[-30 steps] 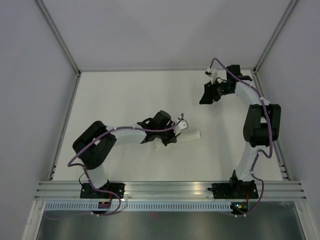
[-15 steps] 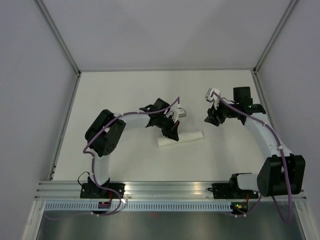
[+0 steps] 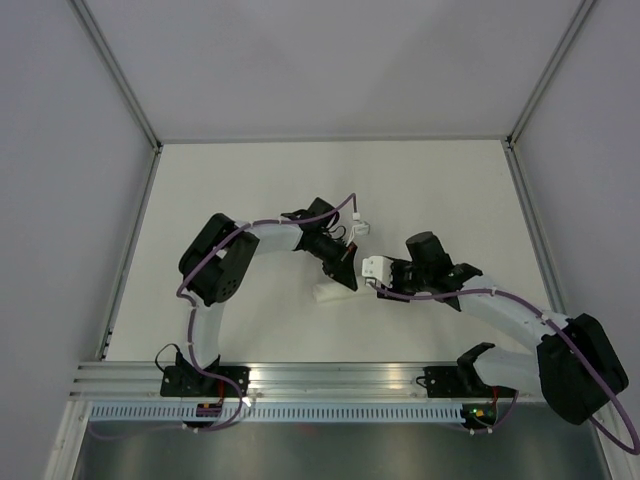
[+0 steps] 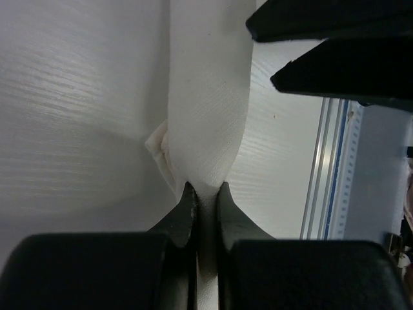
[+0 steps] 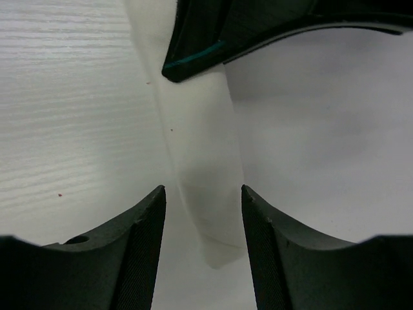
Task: Fold the napkin, place the utensils inside, and roll it up
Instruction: Roll the napkin at the center of the board.
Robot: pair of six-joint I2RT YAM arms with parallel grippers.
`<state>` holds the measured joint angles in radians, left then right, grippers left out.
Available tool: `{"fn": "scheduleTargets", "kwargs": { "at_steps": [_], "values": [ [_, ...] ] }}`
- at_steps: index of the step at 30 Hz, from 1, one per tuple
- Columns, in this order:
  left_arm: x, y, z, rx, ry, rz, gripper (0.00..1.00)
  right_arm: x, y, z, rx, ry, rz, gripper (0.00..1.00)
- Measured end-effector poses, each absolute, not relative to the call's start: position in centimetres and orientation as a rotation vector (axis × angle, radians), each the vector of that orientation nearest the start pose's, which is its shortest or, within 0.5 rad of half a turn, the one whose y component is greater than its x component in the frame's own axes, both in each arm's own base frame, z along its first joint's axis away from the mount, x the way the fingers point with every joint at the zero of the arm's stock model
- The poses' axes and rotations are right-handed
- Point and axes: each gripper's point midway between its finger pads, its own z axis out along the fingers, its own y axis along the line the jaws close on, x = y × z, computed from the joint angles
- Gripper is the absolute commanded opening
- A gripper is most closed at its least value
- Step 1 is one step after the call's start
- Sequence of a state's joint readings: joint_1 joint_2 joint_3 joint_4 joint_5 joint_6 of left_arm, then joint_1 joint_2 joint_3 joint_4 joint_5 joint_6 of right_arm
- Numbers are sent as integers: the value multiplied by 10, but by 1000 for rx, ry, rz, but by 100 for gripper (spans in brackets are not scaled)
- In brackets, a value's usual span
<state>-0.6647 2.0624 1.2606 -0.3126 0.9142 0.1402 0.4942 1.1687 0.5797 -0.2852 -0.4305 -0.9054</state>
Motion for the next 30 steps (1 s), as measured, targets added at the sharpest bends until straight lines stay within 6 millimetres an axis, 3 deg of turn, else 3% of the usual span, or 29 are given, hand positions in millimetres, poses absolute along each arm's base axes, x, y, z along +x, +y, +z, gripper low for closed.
{"fn": "scheduleTargets", "kwargs": {
  "at_steps": [10,19,21,26,30],
  "values": [
    [224,-349,26,1240,2351,-1506,2,226,206,47,-1774,1565,236,56],
    [215,-346,24,1197,2407,-1605,3,218,209,32,-1833,1550,189,50],
    [213,-345,24,1181,2420,-1643,7,220,208,30,-1834,1549,168,49],
    [210,-343,23,1151,2446,-1697,16,221,209,24,-1847,1551,158,37],
    [210,-341,21,1133,2468,-1700,34,222,211,23,-1857,1535,153,26]
  ]
}}
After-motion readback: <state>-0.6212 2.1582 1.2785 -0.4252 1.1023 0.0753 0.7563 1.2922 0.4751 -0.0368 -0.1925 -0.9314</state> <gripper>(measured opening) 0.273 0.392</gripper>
